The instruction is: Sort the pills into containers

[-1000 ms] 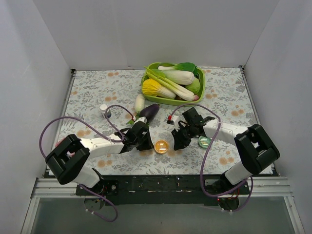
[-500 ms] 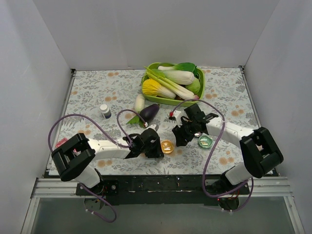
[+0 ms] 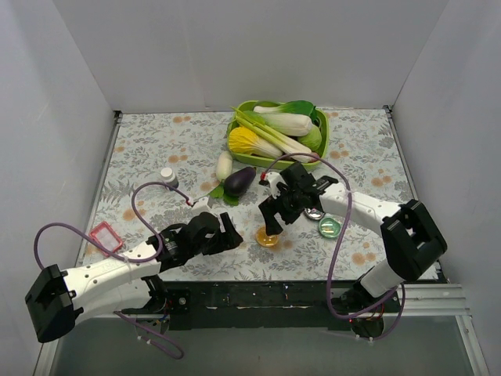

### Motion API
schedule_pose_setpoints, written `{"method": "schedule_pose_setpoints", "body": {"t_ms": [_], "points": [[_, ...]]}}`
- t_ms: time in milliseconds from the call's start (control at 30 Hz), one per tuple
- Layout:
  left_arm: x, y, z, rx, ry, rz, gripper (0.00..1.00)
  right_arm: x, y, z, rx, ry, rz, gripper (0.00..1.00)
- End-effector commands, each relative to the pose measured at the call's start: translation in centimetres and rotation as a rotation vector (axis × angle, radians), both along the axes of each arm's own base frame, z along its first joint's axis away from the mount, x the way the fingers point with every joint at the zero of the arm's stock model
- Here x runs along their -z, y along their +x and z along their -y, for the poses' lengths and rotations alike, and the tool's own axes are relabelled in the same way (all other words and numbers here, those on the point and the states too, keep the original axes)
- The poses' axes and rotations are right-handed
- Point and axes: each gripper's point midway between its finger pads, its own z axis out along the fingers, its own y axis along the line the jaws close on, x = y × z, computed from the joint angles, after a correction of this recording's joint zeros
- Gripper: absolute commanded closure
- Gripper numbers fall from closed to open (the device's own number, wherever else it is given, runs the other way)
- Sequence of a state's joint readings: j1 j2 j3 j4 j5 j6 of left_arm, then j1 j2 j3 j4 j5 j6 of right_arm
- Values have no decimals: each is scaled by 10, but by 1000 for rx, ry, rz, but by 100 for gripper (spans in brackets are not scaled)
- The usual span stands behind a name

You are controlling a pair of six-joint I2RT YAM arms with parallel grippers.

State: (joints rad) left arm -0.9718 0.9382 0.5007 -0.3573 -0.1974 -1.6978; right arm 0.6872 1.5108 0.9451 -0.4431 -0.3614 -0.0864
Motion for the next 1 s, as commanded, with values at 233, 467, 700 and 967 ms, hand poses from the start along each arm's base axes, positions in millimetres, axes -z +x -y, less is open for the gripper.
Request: {"method": "schedule_pose_setpoints", "body": {"t_ms": [233,467,700,967], "points": [[7,16,-41,-146,121,37,27,5,10,-27,309,-79,3,2],[9,12,-46,-165,80,45,27,23,5,-29,334,-138,23,2],[11,9,-48,-166,72,41,27,29,7,-41,324,-226,66,2],[8,8,-50,-171,58,46,27,35,8,-45,317,-297,139,2]]}}
